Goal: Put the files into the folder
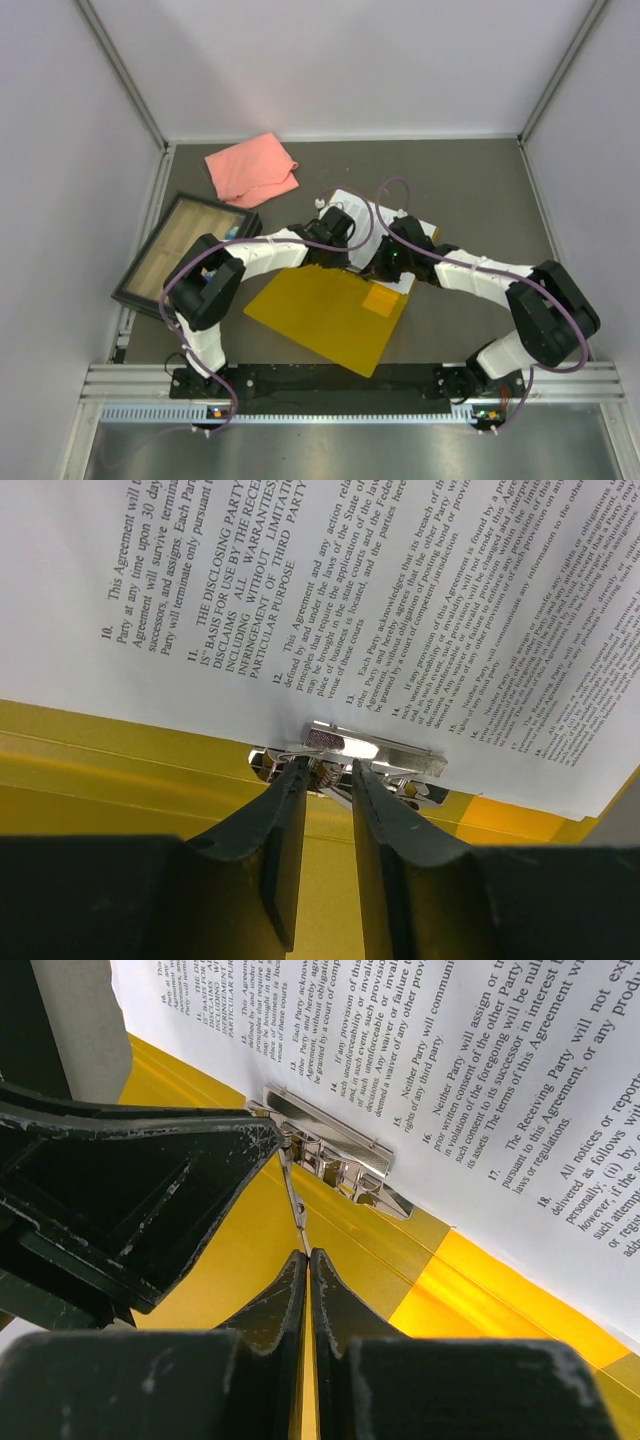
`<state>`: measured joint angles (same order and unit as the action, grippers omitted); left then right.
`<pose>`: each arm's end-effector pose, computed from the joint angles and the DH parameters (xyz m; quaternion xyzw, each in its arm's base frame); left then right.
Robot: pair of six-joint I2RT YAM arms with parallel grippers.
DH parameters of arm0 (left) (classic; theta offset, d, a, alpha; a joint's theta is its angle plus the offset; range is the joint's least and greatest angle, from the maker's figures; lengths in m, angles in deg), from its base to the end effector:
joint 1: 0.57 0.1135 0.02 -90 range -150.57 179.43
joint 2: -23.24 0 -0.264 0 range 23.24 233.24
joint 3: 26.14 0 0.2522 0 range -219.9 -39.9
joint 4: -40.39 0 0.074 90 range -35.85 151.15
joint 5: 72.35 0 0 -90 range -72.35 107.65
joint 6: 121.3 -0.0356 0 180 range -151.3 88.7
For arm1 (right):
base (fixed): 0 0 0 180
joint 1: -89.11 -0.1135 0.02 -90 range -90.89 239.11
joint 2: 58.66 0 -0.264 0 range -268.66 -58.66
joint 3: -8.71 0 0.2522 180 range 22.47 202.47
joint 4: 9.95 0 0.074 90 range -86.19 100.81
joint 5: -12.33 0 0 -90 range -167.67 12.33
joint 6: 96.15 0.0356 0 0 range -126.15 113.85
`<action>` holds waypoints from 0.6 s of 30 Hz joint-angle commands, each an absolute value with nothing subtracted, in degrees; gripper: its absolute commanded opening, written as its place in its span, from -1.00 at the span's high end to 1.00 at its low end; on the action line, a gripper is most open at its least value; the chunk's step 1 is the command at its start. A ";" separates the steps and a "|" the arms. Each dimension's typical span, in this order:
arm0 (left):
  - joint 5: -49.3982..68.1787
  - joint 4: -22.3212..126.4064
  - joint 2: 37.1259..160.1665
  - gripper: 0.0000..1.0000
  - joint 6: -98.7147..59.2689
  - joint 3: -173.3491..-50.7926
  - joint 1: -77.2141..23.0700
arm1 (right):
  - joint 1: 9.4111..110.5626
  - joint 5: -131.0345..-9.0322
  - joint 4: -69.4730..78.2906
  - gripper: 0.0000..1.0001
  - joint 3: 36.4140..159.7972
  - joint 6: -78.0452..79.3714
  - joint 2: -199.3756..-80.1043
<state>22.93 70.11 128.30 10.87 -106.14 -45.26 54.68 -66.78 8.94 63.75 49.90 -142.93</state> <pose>0.2726 -0.2650 0.1722 0.0070 0.9522 -0.1759 0.2497 0.2325 0.1675 0.1719 0.1411 0.9196 0.3150 0.1876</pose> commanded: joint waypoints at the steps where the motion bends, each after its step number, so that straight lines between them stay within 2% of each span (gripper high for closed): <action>1: 27.84 73.57 125.81 0.35 14.66 -108.19 -45.66 | 54.92 -70.29 10.58 1.00 64.40 48.25 -144.97; 9: 31.18 75.42 126.25 0.28 20.72 -108.28 -45.66 | 54.84 -69.94 10.23 1.00 64.31 48.25 -145.05; 18: 30.75 76.74 128.09 0.44 26.96 -108.81 -45.66 | 54.84 -69.59 10.23 1.00 64.66 48.08 -144.70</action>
<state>30.56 75.86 128.10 22.89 -107.23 -45.63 54.68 -66.67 8.87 63.81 49.84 -143.30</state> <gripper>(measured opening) 0.293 0.006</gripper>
